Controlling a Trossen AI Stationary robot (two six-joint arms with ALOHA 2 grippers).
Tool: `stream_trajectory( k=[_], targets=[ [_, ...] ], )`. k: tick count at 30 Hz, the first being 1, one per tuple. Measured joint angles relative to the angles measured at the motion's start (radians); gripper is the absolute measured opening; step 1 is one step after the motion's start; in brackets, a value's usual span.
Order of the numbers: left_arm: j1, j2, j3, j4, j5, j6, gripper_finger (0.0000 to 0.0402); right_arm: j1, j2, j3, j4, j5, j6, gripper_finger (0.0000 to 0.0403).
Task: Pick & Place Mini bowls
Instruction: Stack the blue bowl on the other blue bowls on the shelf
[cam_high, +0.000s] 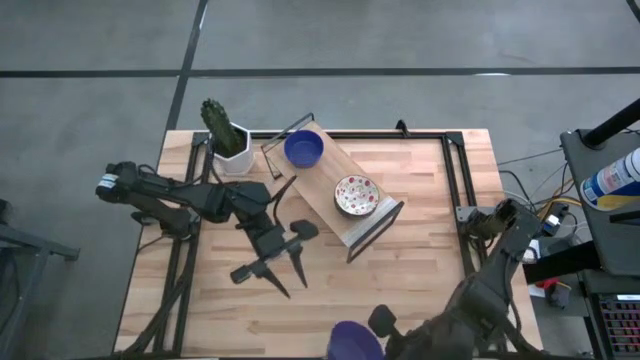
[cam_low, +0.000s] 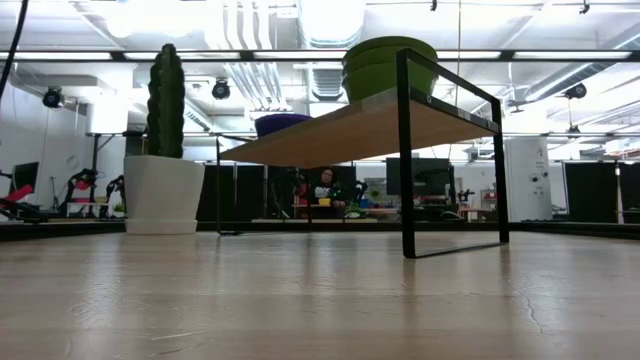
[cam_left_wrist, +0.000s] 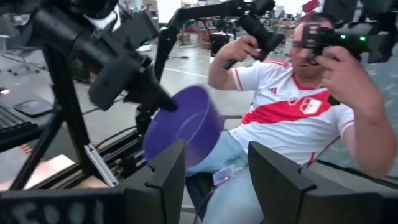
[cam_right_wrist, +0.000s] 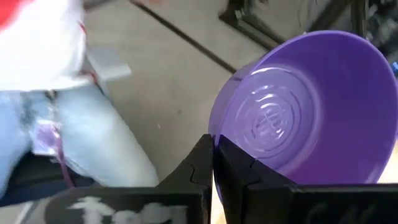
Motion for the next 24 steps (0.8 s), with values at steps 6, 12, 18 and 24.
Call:
stream_trajectory(
  k=[6,12,18,24],
  targets=[
    [-0.022,0.003,-0.013,0.013,-0.012,0.008,0.0167,-0.084,-0.043,0.000,0.077,-0.123,-0.090,0.0008],
    [-0.025,0.001,-0.009,0.046,-0.048,0.018,0.0167,-0.206,-0.073,0.000,0.134,-0.360,-0.108,0.0008],
    [-0.026,0.001,-0.005,0.057,-0.045,0.014,0.0167,-0.317,-0.071,0.000,0.170,-0.564,-0.100,0.0008],
    [-0.026,0.001,-0.006,0.062,-0.044,0.007,0.0167,-0.376,-0.071,0.000,0.176,-0.611,-0.102,0.0008]
  ],
)
